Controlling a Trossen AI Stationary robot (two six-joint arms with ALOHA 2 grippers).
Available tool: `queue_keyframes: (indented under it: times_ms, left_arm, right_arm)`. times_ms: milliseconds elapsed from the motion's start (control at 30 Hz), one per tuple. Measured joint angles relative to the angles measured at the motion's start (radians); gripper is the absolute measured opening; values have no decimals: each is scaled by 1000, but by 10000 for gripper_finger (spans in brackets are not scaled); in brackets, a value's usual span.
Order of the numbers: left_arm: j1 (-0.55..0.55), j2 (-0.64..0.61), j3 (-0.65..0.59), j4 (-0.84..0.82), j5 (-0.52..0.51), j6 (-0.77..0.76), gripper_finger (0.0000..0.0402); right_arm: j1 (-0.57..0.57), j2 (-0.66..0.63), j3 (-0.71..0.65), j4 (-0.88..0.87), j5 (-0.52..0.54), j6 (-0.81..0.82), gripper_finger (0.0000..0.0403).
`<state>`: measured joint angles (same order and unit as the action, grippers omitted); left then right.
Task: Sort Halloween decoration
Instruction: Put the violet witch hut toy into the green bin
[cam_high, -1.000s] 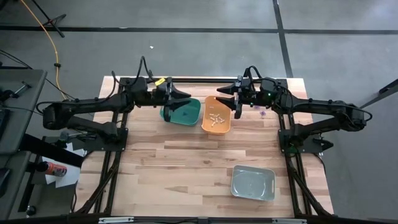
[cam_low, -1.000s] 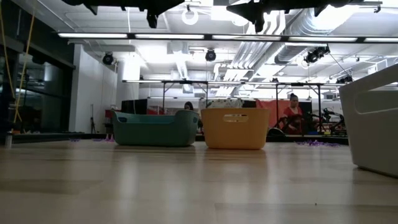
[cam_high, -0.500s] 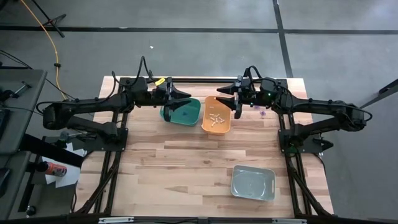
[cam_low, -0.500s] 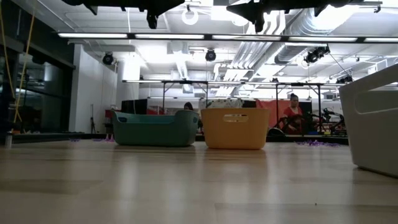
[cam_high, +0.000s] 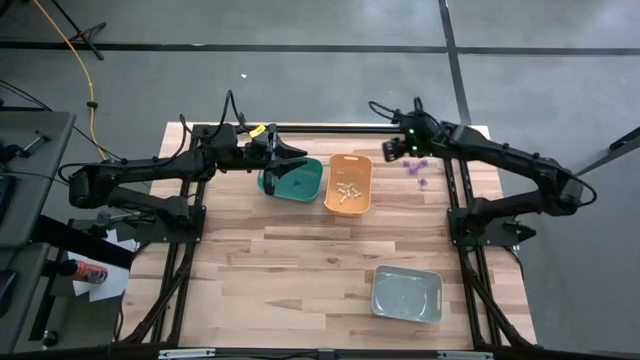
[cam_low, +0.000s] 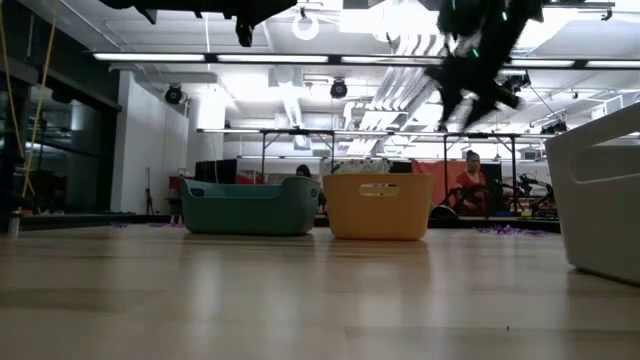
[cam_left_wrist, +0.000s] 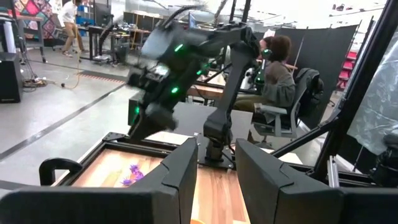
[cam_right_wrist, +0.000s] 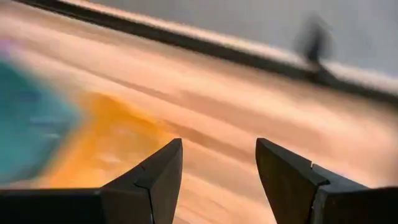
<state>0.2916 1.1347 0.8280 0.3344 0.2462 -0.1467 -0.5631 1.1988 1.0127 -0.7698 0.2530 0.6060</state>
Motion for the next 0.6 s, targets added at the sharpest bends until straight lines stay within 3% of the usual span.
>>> queue_keyframes:
  times_ms: [167,400,600]
  left_arm:
    - [0,0,0,-1,0,-4,97]
    - [0,0,0,4,0,-8,97]
    - [0,0,0,6,0,-29,97]
  right_arm:
    - [-113,8,-163,-101,-25,154,199]
    - [-195,7,-364,151,-73,313,199]
    - [-225,46,-426,200,-4,431,199]
